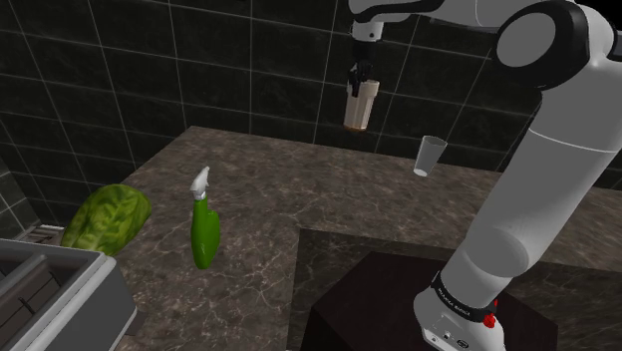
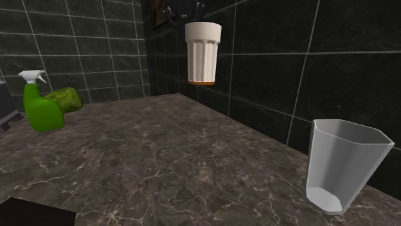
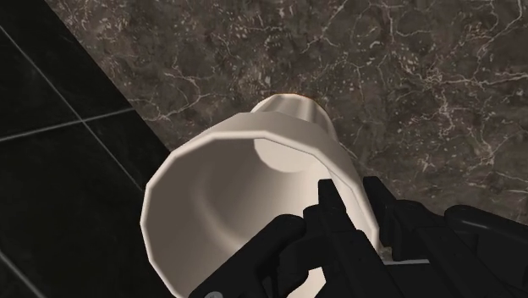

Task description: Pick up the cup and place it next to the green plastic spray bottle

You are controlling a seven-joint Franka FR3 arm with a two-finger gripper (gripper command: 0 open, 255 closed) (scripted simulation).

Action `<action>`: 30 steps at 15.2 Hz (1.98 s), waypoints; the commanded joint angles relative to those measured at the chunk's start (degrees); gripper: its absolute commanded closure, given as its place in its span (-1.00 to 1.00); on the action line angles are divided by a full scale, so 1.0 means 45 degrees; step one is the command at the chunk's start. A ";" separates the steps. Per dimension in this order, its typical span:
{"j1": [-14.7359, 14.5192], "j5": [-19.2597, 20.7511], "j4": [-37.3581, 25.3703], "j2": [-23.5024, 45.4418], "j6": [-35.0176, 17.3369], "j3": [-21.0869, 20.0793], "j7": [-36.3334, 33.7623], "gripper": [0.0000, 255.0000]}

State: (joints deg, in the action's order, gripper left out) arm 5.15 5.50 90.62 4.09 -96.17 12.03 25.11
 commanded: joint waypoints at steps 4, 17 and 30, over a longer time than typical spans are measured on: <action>0.0005 -0.0042 -0.1117 0.0182 0.0928 0.0002 0.0093 1.00; 0.0145 -0.0268 -0.4850 0.1259 0.3581 0.0072 0.0474 1.00; -0.1666 0.0378 -0.0863 -0.2307 0.3475 -0.1510 -0.2795 1.00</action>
State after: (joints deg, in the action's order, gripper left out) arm -1.74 7.13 85.19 -5.20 -80.22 5.96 14.01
